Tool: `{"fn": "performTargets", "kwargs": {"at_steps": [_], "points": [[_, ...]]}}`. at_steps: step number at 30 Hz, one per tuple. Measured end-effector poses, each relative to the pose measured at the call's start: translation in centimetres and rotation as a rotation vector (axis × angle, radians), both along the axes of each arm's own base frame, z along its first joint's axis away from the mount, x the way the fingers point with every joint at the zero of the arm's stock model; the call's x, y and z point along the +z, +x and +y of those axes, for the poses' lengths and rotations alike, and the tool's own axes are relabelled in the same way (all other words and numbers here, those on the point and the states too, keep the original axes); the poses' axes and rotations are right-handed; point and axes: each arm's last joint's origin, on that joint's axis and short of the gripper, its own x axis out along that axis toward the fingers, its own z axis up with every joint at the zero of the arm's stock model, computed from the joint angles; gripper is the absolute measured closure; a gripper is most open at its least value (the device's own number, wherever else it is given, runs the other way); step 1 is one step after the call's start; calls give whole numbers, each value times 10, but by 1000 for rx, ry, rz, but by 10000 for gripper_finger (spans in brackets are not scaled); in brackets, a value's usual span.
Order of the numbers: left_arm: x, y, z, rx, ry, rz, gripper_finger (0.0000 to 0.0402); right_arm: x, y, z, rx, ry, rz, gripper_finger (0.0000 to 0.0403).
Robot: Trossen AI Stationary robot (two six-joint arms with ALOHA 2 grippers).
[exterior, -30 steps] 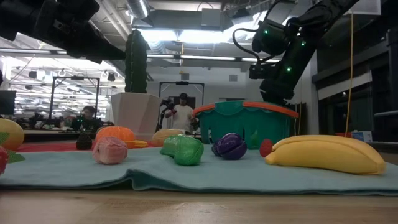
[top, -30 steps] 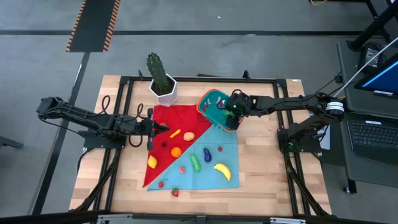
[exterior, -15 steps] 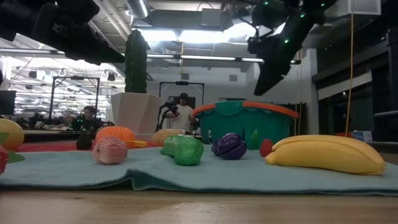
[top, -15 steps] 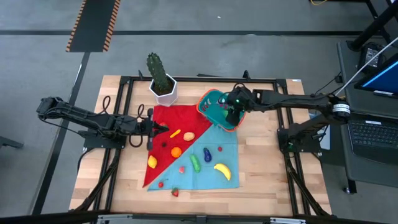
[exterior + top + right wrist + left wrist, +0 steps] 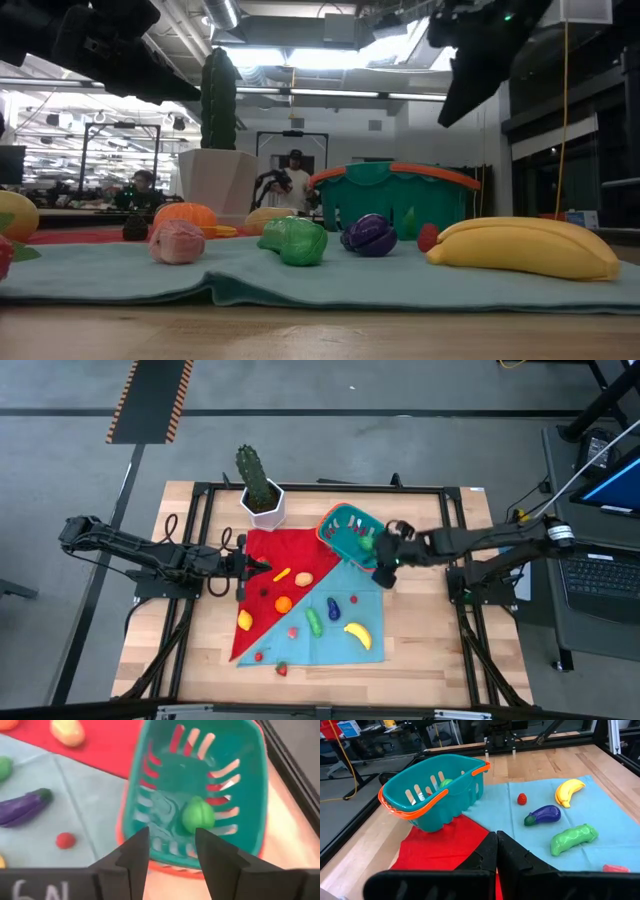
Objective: Build produce basket
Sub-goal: Put the yellow banana into the blue basket
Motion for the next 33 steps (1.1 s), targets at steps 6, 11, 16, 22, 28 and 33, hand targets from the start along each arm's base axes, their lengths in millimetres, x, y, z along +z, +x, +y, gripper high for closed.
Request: {"fn": "performTargets", "kwargs": {"at_steps": [6, 11, 16, 22, 28, 33], "points": [[0, 0, 0, 0, -1, 0, 401, -26, -7, 30, -3, 22, -30, 243], [0, 0, 0, 1, -2, -1, 401, -41, -10, 41, -29, 79, -90, 244], [0, 0, 0, 1, -4, -1, 401, -49, -8, 41, -36, 153, -139, 244], [0, 0, 0, 2, -7, -1, 401, -50, -5, 42, 23, 302, -128, 244], [0, 0, 0, 2, -7, -1, 401, -49, -4, 46, 149, 307, -113, 244], [0, 0, 0, 2, -9, -1, 401, -48, -4, 48, 172, 315, -117, 244]]}}
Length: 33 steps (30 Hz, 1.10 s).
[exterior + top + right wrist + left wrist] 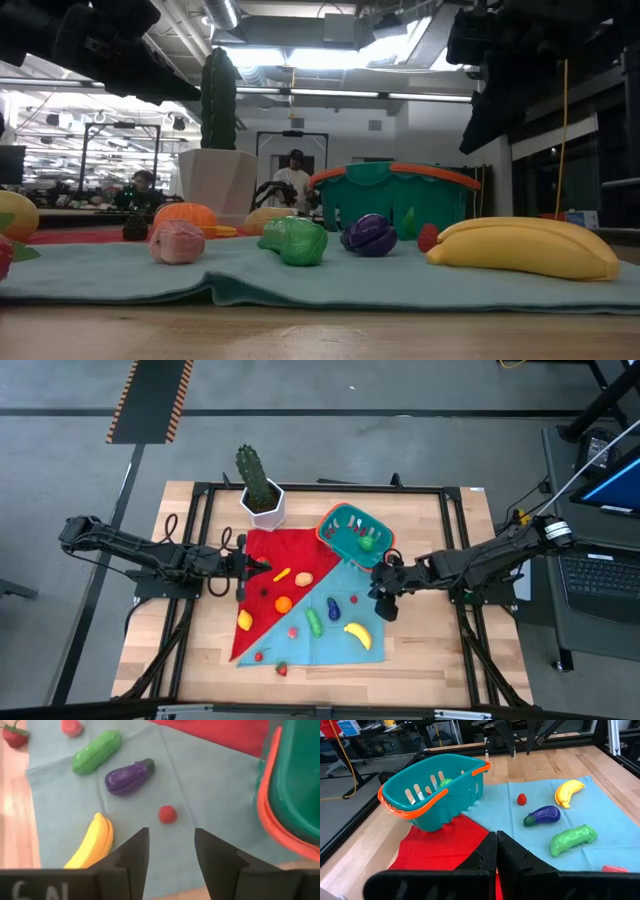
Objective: Build produce basket
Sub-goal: Put the yellow banana into the blue basket
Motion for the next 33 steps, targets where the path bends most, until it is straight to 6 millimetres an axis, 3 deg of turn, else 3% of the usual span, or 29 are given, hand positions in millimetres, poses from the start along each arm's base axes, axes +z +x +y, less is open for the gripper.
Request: {"fn": "performTargets", "kwargs": {"at_steps": [10, 21, 33], "points": [[0, 0, 0, -1, -26, -3, 401, 4, -2, 19, 56, 9, -34, 250], [0, 0, 0, -1, -26, -3, 401, 29, -6, 66, 107, 8, -129, 313], [-1, 0, -1, -20, -31, 5, 401, 38, 26, 109, 132, -40, 39, 354]]}}
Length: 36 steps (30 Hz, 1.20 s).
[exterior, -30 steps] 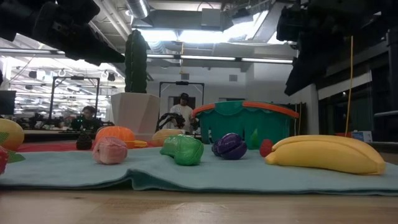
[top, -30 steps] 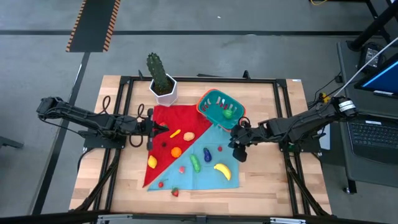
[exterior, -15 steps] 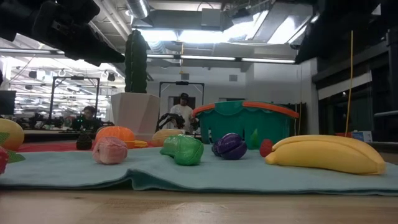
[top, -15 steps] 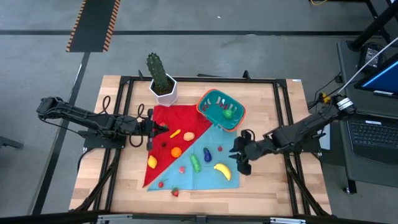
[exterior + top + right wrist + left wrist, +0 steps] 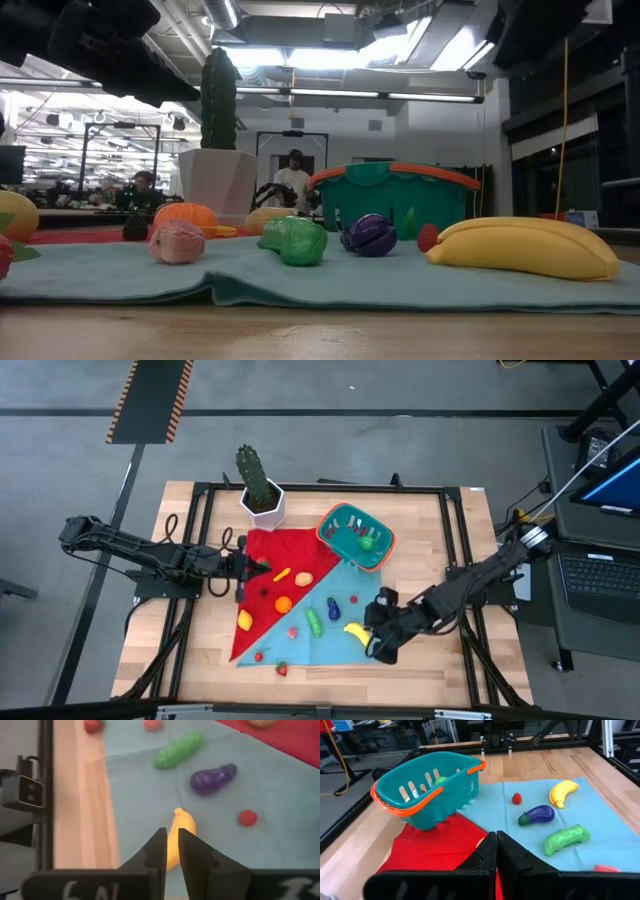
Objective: Build produce basket
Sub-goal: Put the yellow banana into the blue basket
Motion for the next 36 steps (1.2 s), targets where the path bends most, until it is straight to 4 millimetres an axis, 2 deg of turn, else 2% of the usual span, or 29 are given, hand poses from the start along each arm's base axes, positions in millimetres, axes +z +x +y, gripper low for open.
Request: {"fn": "performTargets", "kwargs": {"at_steps": [7, 20, 23, 31, 36], "points": [[-1, 0, -1, -28, -6, 11, 401, 2, 20, 20, 12, 8, -4, 354], [-2, -2, -11, -90, -4, 20, 401, -18, 24, 18, -30, -31, 90, 352], [-2, -2, -12, -96, -4, 20, 401, -18, 26, 16, -54, -22, 90, 332], [-2, -2, -12, -96, -4, 20, 401, -18, 26, 16, -80, -4, 90, 239], [-2, -2, -12, -96, -3, 20, 401, -21, 27, 17, -96, 1, 96, 211]]}}
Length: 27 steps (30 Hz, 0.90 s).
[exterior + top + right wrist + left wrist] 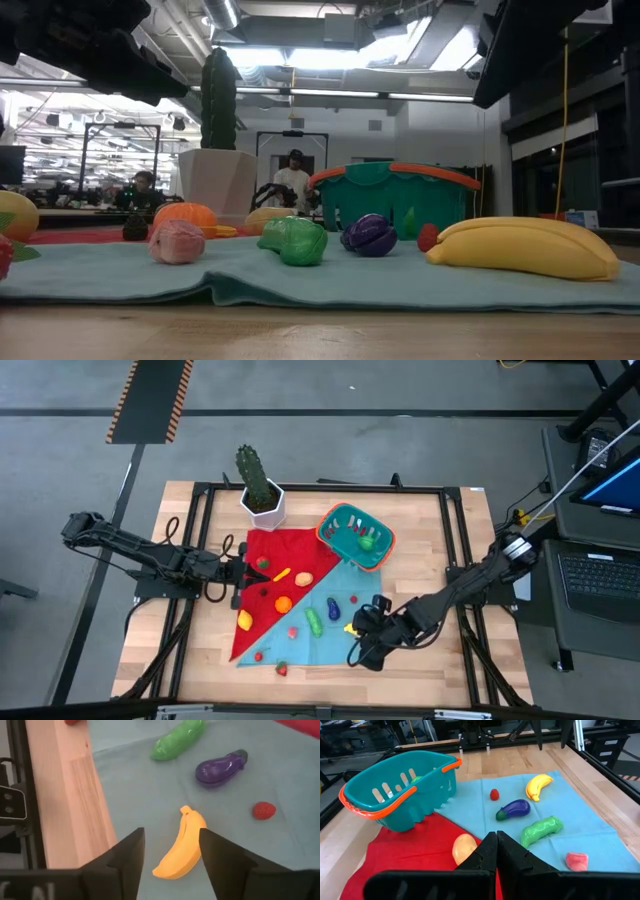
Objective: Build produce basket
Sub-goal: Put the yellow banana into the blue basket
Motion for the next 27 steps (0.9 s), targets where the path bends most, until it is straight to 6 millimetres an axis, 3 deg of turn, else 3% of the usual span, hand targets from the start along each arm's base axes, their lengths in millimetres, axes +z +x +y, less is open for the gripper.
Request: {"fn": "performTargets", "kwargs": {"at_steps": [14, 27], "points": [[-3, -1, 0, 0, 9, 33, 401, -36, 9, 6, -118, 2, 100, 207], [-3, -1, 0, 0, 9, 34, 401, -63, 14, 9, -126, -37, 161, 207]]}}
